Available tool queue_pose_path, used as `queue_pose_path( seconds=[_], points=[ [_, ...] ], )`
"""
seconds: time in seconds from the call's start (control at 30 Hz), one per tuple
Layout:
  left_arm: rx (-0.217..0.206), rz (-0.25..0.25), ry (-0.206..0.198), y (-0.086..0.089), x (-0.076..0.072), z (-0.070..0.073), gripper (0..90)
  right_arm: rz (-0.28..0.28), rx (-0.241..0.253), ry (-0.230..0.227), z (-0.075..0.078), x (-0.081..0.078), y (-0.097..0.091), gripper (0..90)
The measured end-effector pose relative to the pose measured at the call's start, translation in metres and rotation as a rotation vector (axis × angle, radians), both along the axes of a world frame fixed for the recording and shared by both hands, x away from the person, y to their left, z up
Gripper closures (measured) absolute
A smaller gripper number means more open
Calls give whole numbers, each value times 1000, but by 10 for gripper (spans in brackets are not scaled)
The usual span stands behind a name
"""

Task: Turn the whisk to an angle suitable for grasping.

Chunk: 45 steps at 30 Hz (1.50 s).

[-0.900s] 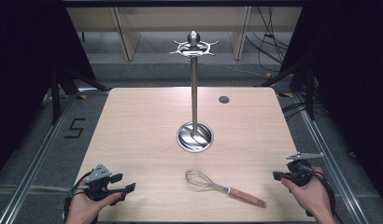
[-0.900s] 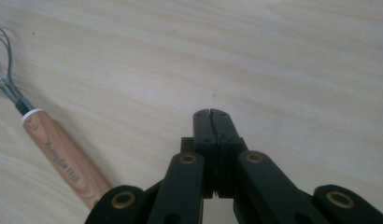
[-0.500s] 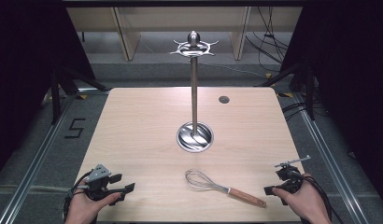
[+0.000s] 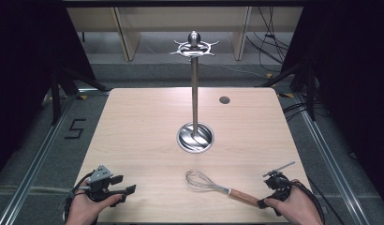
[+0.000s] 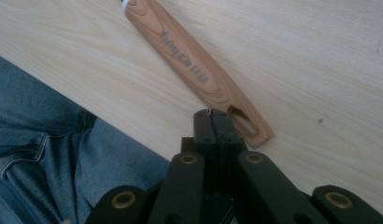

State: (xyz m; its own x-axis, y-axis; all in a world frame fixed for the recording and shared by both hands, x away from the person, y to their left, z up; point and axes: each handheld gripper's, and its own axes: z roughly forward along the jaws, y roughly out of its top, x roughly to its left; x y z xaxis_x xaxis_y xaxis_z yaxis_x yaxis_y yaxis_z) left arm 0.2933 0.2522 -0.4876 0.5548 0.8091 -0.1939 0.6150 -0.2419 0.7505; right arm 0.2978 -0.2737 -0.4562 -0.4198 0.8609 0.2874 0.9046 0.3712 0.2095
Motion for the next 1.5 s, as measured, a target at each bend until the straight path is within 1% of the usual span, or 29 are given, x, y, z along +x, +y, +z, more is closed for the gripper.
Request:
queue_pose_path(
  seconds=[0.07, 0.13, 0.17, 0.2, 0.23, 0.27, 0.3, 0.33, 0.37, 0.43, 0.47, 0.5, 0.53, 0.6, 0.67, 0.7, 0.73, 0.77, 0.87, 0.93, 1.03, 1.07, 1.1, 1.17, 1.23, 1.37, 1.4, 1.43, 1.5],
  points=[
    [-9, 6, 0, -1, 0, -1, 307, -7, -6, 5, 2, -2, 3, 900],
    [1, 11, 5, -1, 0, 0, 307, -8, -6, 37, 4, -3, 6, 900],
    [-1, 12, 3, -1, 0, -1, 307, 22, -9, 25, 0, -2, 7, 900],
    [2, 10, 7, -1, 0, 0, 307, -14, -12, 75, 1, -4, 11, 900],
    [9, 1, 11, 0, 0, 0, 307, -15, -20, 100, -1, -4, 14, 900],
    [-6, 12, 7, -2, 0, 0, 307, 6, -32, 94, -5, -3, 15, 900],
    [-6, 13, 5, -2, 0, 0, 307, -3, -28, 95, -7, -3, 17, 900],
    [4, 2, -3, -1, 1, -1, 308, 3, -29, 104, -8, -2, 18, 900],
    [-11, 10, 0, -2, 1, -1, 308, 5, -48, 127, -9, 0, 19, 900],
    [9, 5, 3, -1, 1, -1, 308, 5, -55, 120, -12, 2, 20, 900],
    [-15, 11, 2, -2, 1, -2, 308, 5, -57, 120, -13, 3, 20, 900],
    [-12, 6, 0, -2, 2, -2, 308, -5, -73, 134, -14, 3, 22, 900],
    [-15, 8, -2, -2, 1, -2, 308, 25, -66, 111, -17, 5, 19, 900],
    [-12, 9, 2, -2, 1, -1, 309, 9, -86, 119, -19, 5, 21, 900],
    [-17, 12, -9, -3, 1, -1, 309, -8, -81, 130, -20, 5, 23, 900],
    [5, 7, 0, -1, 1, -1, 309, 4, -82, 109, -22, 6, 22, 900],
    [-19, 14, 1, -3, 1, -1, 309, -14, -82, 120, -21, 7, 23, 900],
    [-17, 10, -4, -3, 1, -1, 309, -17, -94, 128, -20, 8, 23, 900],
    [-15, -1, -1, -3, 2, -1, 309, -30, -105, 125, -19, 13, 22, 900],
    [-15, -1, 0, -3, 2, -1, 310, -59, -117, 99, -18, 18, 20, 900],
    [-17, 1, 3, -3, 1, -1, 309, -98, -134, 104, -16, 28, 18, 900],
    [0, -8, 9, -2, 1, 0, 309, -93, -140, 100, -16, 32, 16, 900],
    [1, -8, 10, -2, 1, 0, 309, -123, -135, 84, -16, 35, 17, 900],
    [-1, -9, 9, -2, 2, 0, 309, -125, -141, 63, -16, 43, 14, 900],
    [-3, -9, 7, -2, 2, 0, 309, -172, -134, 89, -15, 50, 15, 900],
    [-18, 4, -9, -3, 1, 0, 310, -226, -147, 77, -13, 67, 15, 900],
    [-22, 6, -2, -3, 1, 0, 311, -206, -156, 32, -14, 71, 13, 900],
    [-22, 5, -4, -3, 1, 0, 311, -174, -167, 29, -13, 77, 10, 900],
    [-18, 0, -5, -3, 1, 0, 311, -188, -171, 46, -12, 85, 10, 900]
  ],
)
